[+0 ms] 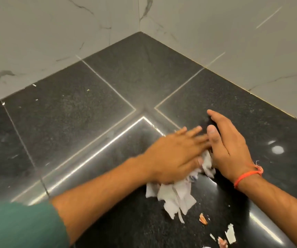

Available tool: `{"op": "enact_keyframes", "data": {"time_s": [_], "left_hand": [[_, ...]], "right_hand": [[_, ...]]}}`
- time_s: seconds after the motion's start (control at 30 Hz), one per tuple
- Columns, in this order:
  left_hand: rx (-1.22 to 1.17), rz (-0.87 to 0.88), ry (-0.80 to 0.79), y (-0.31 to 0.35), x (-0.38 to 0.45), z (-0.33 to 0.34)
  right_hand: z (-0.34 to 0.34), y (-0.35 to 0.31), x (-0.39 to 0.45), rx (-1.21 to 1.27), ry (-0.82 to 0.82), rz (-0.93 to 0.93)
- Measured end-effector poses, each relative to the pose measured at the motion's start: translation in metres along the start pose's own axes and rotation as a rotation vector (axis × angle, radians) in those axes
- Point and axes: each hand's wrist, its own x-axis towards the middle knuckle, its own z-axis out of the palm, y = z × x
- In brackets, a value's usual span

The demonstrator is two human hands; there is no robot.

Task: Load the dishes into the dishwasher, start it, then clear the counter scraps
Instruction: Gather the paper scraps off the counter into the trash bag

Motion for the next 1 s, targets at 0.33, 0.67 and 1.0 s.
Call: {"op": "enact_keyframes", "data": {"time_s": [0.33,0.67,1.0], "left_hand": [[-0.291,-0.206,0.429,0.028,-0.041,-0.029],[0.277,-0.578,0.131,-0.021,-0.014,0.001],[0.236,-0.472,0.110,0.063,-0.023,0.034]], "right_hand": [[-0.001,0.002,-0.001,0.066,0.037,0.028],[0.002,0.002,0.000,0.063,0.035,0.003],[0.003,0.003,-0.001,0.105,0.067,-0.024]]}}
